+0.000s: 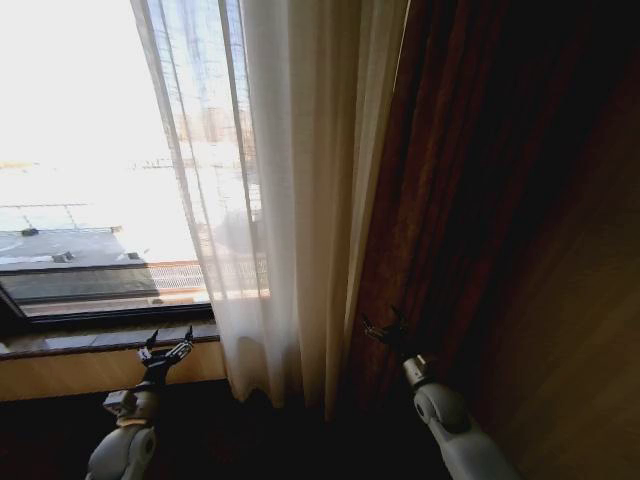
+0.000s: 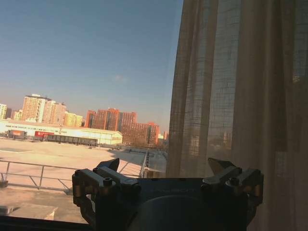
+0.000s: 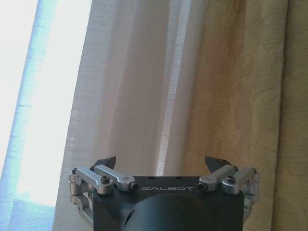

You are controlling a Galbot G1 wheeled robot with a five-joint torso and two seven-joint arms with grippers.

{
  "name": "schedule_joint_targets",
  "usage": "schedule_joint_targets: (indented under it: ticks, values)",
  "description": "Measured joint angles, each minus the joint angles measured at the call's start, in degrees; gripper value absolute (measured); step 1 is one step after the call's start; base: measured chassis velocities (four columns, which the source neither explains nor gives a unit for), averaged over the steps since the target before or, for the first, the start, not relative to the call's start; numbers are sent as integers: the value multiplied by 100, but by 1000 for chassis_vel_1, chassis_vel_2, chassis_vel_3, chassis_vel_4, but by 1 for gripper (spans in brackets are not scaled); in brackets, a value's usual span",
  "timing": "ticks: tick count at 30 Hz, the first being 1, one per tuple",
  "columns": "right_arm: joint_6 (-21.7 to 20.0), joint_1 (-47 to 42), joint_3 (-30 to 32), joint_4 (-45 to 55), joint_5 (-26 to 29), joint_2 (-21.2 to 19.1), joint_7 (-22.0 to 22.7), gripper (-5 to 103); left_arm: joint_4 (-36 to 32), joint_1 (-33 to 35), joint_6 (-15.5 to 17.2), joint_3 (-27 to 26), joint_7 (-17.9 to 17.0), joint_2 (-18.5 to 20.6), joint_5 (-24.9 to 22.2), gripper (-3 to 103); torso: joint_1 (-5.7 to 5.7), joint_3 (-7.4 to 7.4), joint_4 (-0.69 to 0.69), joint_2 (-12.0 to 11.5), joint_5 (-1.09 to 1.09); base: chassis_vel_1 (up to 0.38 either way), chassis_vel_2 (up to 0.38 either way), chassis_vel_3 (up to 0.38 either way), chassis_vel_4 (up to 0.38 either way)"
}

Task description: Open the curtains by pulling them apart, changing their state from closed to fully open.

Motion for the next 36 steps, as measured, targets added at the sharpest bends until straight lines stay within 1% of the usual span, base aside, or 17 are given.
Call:
schedule_joint_targets:
  ticks: [5,9,12,16,17,19,21,23,26,30,33,35,36]
  values:
    - [22,34,-27,-51,-9,0,-40,100,0,0,0,0,0,0,0,100,-1,-1,0,1,-3,265,187,-284,-192]
    - [47,91,-42,-126,-50,18,-57,100,0,0,0,0,0,0,0,100,0,0,2,0,-1,305,271,-308,-274]
    - [50,107,-70,-165,-89,25,-80,100,0,0,0,0,0,0,0,100,0,0,0,0,-1,308,331,-318,-317]
    - [62,113,-89,-204,-110,65,-84,100,0,0,0,0,0,0,0,100,0,0,0,0,-1,328,343,-330,-337]
    - [81,114,-95,-225,-121,83,-86,100,0,0,0,0,0,0,0,100,0,0,0,0,-5,327,355,-342,-357]
    - [126,114,-110,-256,-127,102,-84,100,0,0,0,0,0,0,0,100,0,0,1,1,-3,346,361,-342,-357]
    - [221,115,-157,-296,-72,128,-47,100,0,0,0,0,0,0,0,100,0,0,1,0,1,367,371,-389,-359]
    - [239,120,-164,-298,-35,136,-20,100,0,0,0,0,0,0,0,100,0,0,0,0,0,356,362,-395,-361]
    - [259,144,-165,-297,9,135,-7,100,1,0,0,-1,0,1,0,100,1,0,2,0,-1,327,305,-331,-314]
    - [281,134,-106,-270,-23,131,-63,100,1,0,0,-3,-1,1,0,100,1,-1,2,0,-5,165,177,-209,-169]
    - [337,127,-62,-311,-129,143,-168,100,1,0,0,-2,-1,0,0,100,1,-1,0,0,-3,6,8,-19,4]
    - [375,126,-58,-342,-165,162,-212,100,0,0,0,0,-1,-1,0,100,0,0,-2,0,5,0,0,0,0]
    - [376,127,-58,-343,-167,167,-215,100,0,0,0,1,-1,-1,0,100,0,0,-3,0,5,0,0,0,0]
